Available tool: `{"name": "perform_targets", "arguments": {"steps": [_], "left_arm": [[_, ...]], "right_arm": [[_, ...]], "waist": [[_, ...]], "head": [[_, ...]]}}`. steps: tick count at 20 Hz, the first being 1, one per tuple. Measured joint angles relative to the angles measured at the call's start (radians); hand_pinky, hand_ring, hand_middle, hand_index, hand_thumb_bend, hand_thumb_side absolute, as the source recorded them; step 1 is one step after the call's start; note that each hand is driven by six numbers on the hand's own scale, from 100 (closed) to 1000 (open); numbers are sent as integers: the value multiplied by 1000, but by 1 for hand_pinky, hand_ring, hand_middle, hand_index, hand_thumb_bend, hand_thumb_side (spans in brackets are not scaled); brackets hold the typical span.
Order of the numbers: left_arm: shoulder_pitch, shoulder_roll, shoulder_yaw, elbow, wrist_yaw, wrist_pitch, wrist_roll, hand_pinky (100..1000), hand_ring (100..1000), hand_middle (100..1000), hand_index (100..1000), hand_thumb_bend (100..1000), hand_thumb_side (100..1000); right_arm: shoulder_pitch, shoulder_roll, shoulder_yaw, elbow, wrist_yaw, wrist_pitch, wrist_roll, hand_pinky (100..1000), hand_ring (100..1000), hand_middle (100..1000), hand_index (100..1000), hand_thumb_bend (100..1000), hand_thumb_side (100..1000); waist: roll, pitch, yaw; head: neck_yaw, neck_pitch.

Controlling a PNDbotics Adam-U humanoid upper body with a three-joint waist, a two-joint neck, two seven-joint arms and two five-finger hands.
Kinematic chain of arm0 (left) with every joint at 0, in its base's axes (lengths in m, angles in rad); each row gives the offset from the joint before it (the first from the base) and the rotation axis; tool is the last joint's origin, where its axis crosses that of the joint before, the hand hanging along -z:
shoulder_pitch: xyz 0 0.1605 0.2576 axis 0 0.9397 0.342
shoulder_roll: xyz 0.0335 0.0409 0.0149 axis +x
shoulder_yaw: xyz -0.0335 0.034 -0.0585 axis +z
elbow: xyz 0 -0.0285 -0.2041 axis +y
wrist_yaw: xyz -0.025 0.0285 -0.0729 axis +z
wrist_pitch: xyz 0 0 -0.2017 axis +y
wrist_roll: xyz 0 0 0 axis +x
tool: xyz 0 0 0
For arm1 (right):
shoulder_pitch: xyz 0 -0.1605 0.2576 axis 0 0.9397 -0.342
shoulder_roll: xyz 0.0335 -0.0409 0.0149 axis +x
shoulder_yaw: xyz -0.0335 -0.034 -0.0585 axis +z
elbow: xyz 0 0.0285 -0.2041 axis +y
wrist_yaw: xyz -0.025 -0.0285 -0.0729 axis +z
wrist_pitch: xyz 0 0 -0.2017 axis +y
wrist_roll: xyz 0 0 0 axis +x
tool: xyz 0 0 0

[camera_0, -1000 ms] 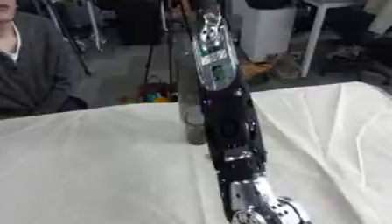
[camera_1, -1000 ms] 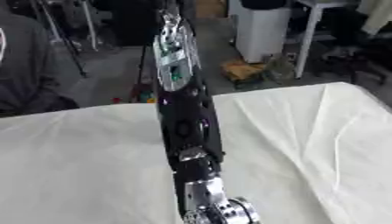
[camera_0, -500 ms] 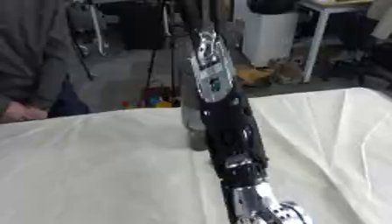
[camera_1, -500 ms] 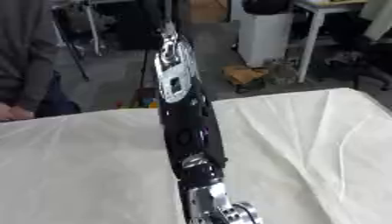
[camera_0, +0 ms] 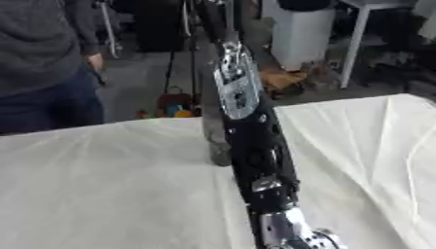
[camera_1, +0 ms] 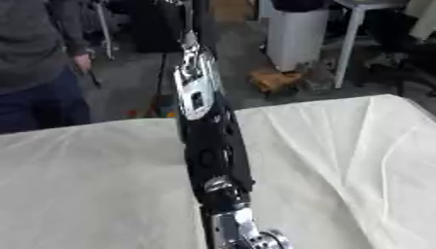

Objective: Arrange flowers into the vase.

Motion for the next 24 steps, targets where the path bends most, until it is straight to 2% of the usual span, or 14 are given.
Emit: {"name": "perform_targets", "arguments": {"steps": [14, 24], "left_arm": [[0, 0, 0, 0, -7, 1, -1, 623, 531, 441, 692, 735, 727], [0, -3, 0, 0, -14, 4, -4, 623, 531, 440, 692, 735, 728]], "right_arm": [[13, 0, -15, 0, 9, 14, 13, 100, 100, 100, 190, 100, 1000], [14, -7, -16, 6, 7, 24, 33, 100, 175, 100, 243, 100, 1000]], "waist": [[-1, 5, -7], [-1, 5, -12]], "head": [[-4, -5], [-5, -5]]}}
